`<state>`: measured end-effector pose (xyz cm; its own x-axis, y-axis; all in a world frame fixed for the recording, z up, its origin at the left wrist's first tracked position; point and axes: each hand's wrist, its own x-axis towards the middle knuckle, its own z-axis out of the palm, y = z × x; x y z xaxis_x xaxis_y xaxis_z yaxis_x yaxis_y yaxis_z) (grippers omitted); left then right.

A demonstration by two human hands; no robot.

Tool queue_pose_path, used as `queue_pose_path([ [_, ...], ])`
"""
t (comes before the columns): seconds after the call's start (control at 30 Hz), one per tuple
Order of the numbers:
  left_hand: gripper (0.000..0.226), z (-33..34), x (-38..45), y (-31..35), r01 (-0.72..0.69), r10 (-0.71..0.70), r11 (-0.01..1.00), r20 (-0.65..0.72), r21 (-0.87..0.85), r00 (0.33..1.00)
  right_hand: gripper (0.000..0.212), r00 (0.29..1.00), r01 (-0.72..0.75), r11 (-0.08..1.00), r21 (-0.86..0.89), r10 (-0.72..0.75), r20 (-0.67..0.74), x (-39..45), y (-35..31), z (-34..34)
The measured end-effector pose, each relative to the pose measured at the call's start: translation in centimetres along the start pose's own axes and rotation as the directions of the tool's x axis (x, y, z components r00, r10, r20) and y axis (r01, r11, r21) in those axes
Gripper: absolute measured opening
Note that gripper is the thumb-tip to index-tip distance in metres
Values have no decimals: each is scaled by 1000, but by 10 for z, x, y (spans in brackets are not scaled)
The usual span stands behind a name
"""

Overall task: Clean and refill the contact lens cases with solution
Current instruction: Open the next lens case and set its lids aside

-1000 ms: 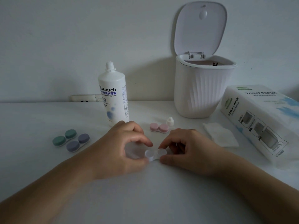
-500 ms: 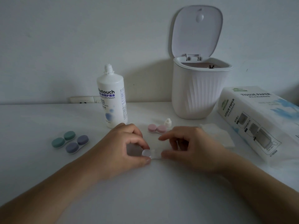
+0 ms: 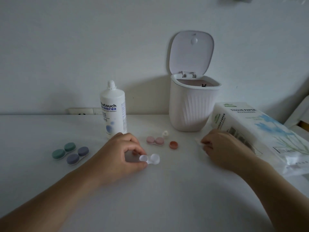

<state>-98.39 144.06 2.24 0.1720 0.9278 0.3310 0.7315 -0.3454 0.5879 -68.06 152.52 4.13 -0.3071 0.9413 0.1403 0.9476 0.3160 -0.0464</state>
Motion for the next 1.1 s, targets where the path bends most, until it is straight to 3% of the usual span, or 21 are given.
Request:
queue_pose_path([
  [0.13, 14, -1, 0, 0, 2, -2, 1000, -16, -4, 1000, 18, 994, -15, 993, 114, 27, -107, 2, 2, 7],
  [0.23, 15, -1, 1, 2, 21, -23, 999, -29, -49, 999, 9, 962, 35, 929, 367, 67, -264, 0, 1, 14],
  [0.3, 16, -1, 1, 5, 41, -43, 997, -28, -72, 999, 11, 941, 22, 791, 611, 190, -279, -3, -2, 15],
  [0.4, 15, -3, 4, 9, 55, -57, 993, -20, -104, 998, 18, 940, 6, 511, 860, 291, -179, -6, -5, 19],
  [0.47, 13, -6, 6, 13, 69, -72, 990, -16, -125, 997, 15, 938, 8, 393, 919, 316, -143, -7, -5, 18],
  [0.6, 29, -16, 14, 22, 108, -114, 982, -28, -153, 993, 18, 936, -37, 103, 994, 351, -2, -4, -1, 15],
  [0.73, 24, -31, 33, 39, 145, -154, 955, -15, -259, 988, 31, 948, -83, -171, 982, 289, 130, -2, 0, 10],
  [0.87, 8, -43, 63, 54, 166, -193, 932, -56, -321, 980, 33, 964, -101, -245, 964, 215, 156, 1, 2, 15],
  [1.0, 12, -53, 97, 75, 178, -226, 916, -95, -361, 969, 18, 973, -89, -251, 964, 186, 138, 4, 5, 22],
  [1.1, 15, -58, 127, 87, 192, -247, 919, -125, -344, 961, 32, 979, -83, -233, 969, 165, 123, 6, 7, 25],
])
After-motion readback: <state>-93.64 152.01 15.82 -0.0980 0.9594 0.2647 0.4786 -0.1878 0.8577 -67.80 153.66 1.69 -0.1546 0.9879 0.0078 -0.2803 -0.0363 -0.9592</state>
